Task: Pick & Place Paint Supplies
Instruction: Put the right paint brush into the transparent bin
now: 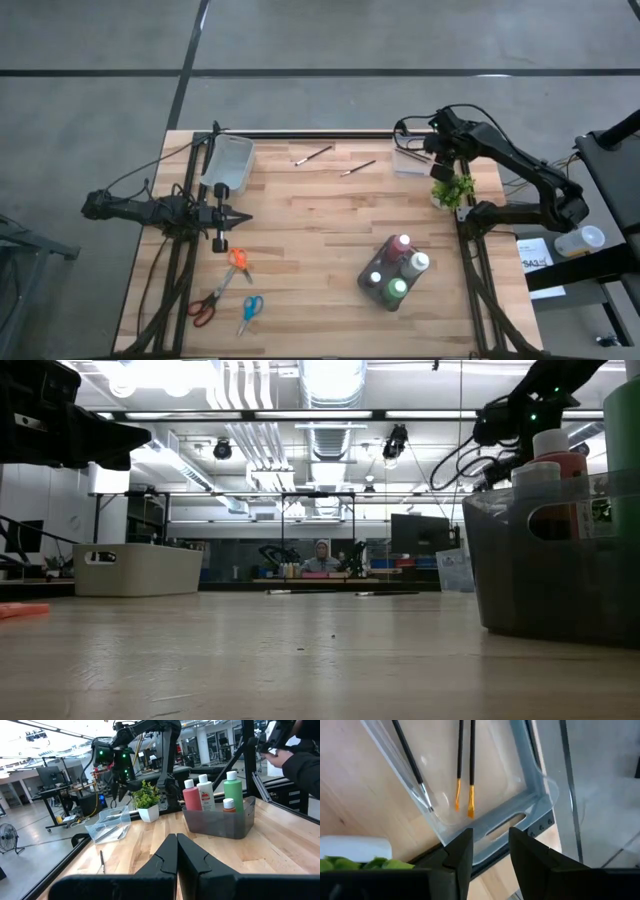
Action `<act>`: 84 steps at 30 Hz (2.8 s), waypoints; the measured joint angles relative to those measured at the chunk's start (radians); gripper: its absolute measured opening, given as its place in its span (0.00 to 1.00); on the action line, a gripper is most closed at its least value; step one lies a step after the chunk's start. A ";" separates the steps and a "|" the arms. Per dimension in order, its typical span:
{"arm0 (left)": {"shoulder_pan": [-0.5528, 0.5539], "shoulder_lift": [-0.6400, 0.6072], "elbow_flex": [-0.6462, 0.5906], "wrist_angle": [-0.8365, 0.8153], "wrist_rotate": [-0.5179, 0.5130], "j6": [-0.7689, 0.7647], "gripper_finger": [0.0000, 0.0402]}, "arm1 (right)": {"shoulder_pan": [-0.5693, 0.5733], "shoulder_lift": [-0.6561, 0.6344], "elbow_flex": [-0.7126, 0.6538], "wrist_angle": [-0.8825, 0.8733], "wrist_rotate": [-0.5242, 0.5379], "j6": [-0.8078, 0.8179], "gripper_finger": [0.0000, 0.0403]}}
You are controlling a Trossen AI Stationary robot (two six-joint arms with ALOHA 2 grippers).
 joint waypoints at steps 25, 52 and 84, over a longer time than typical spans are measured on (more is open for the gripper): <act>0.000 0.000 0.000 0.000 0.000 0.000 0.00 | 0.247 0.212 0.064 0.370 -0.407 -0.186 0.30; 0.000 0.000 0.000 0.000 0.000 0.000 0.00 | 0.293 0.930 0.859 -0.141 -0.510 -0.294 0.30; 0.000 0.000 0.000 0.000 0.000 0.000 0.00 | 0.375 1.311 1.286 -0.401 -0.520 -0.342 0.30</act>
